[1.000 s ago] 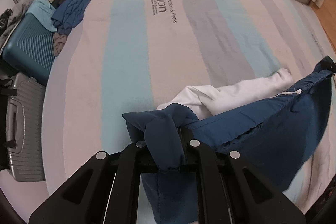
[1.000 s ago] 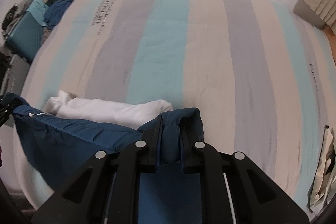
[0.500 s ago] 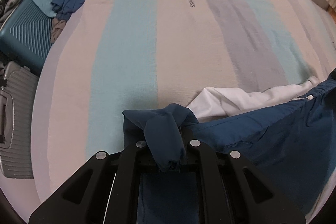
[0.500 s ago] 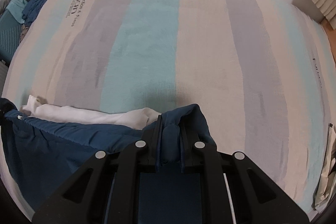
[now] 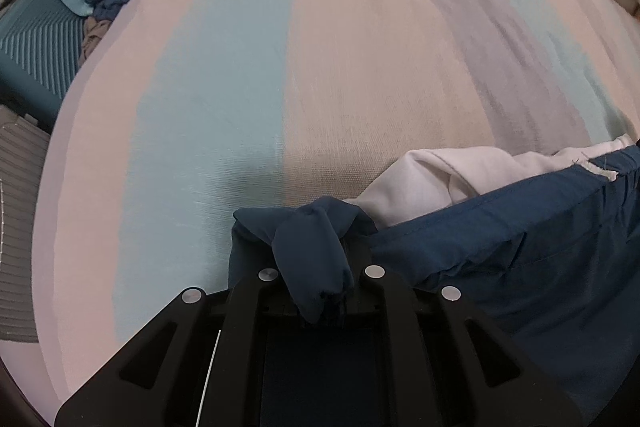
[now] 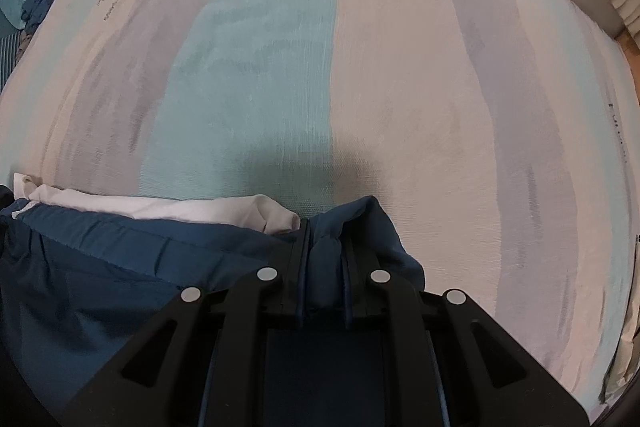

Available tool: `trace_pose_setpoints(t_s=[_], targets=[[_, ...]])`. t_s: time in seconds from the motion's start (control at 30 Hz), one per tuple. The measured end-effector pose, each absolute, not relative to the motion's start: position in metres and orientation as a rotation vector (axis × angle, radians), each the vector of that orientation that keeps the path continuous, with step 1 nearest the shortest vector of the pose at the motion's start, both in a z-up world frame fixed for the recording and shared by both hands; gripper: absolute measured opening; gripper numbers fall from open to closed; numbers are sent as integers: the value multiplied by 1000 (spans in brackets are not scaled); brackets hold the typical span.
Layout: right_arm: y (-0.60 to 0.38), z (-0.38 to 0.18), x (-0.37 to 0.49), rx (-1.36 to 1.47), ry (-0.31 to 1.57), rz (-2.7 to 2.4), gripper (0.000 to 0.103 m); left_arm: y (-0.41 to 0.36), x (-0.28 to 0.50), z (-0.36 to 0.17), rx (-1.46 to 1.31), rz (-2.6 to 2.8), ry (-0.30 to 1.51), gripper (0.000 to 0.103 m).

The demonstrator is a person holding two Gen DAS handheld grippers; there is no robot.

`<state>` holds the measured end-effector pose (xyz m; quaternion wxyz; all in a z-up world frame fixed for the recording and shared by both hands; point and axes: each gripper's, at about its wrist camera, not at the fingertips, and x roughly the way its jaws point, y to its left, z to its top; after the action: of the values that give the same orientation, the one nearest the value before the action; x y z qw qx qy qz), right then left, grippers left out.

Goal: Fold large clothes
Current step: 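Lift the hem with both tools and fold it over toward the hood, then lay the hem down on the folded jacket and open both tools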

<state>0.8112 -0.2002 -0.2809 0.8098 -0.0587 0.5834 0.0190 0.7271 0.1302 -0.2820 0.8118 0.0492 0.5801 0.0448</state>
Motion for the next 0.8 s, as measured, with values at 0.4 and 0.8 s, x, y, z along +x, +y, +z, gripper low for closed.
trace_pose_setpoints(t_s=[0.4, 0.8], targets=[[-199, -306, 809, -164, 1229, 31, 12, 137, 727, -297, 90, 68, 1191, 13], [-183, -304, 799, -271, 1187, 25, 20, 124, 724, -281, 179, 37, 1148, 18]])
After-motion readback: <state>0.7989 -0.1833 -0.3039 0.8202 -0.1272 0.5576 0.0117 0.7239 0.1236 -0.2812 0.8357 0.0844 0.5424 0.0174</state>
